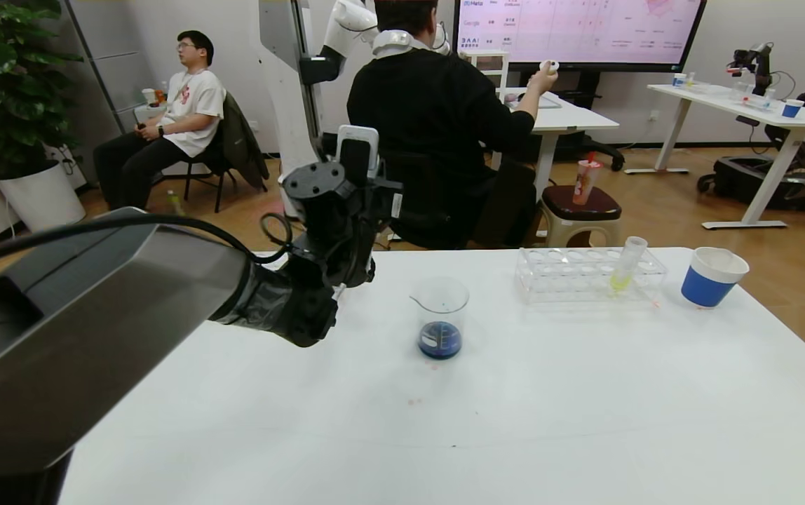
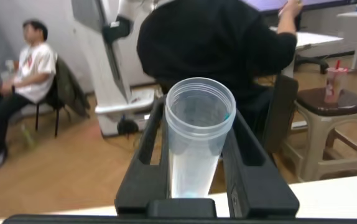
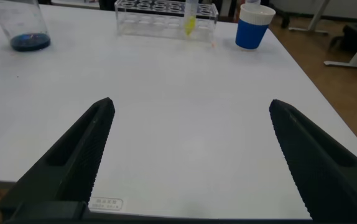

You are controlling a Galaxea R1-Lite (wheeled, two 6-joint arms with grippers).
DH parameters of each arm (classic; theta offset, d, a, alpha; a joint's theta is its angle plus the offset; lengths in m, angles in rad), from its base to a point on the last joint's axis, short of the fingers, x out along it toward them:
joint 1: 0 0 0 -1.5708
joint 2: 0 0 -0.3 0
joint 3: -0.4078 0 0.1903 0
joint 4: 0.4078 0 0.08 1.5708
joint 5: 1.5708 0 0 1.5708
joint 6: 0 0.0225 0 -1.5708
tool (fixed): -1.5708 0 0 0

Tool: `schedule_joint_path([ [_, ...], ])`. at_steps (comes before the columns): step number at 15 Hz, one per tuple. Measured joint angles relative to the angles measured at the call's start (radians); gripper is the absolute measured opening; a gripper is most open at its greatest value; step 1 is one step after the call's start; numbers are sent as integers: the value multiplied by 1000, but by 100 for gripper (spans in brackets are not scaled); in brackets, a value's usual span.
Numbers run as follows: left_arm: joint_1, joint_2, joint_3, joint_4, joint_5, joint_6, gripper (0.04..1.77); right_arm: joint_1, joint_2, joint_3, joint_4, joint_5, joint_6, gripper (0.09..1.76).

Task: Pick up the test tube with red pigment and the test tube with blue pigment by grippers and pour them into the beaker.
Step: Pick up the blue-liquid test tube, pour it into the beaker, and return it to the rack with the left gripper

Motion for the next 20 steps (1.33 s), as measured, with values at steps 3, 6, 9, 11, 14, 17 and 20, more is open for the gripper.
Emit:
schedule_joint_path([
  [3,-6,-111,113,192,37,-214,50,0,0,0,0,0,0,174],
  [6,3,-189,229,207,29,-260,50,0,0,0,0,0,0,174],
  [9,19,-251,320,196,-26,-264,50,0,0,0,0,0,0,174],
  [11,67,-289,344,202,-53,-263,50,0,0,0,0,0,0,174],
  [14,212,-347,380,206,-158,-263,50,0,0,0,0,0,0,174],
  [17,419,-389,419,206,-288,-262,50,0,0,0,0,0,0,174],
  [20,624,-383,445,197,-397,-263,50,0,0,0,0,0,0,174],
])
